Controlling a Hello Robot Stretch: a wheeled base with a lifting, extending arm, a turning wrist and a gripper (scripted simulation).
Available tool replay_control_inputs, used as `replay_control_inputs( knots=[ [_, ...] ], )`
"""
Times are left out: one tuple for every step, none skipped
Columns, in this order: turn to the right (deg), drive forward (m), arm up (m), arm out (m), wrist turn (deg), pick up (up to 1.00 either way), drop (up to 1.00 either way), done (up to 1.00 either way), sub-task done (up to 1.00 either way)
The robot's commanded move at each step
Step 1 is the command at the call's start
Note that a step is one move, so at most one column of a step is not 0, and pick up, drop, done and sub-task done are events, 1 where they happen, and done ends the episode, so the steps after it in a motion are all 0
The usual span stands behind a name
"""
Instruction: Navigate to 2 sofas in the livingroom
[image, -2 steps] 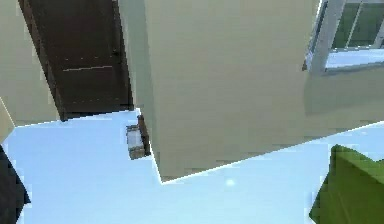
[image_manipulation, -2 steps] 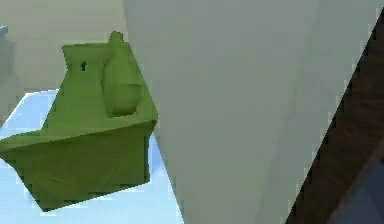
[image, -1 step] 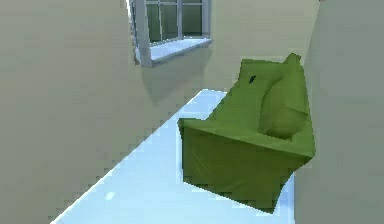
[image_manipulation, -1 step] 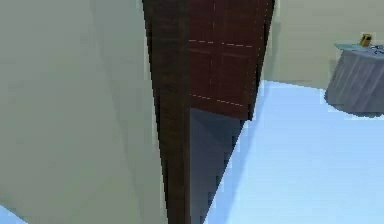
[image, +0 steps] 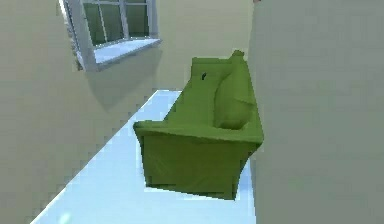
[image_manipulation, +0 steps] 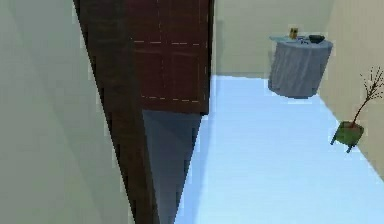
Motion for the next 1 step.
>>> replay_control_inputs(
  knots=[
    [3.0, 0.0, 0.0, 0.0, 0.0, 0.0, 0.0, 0.0, 0.0]
  ],
)
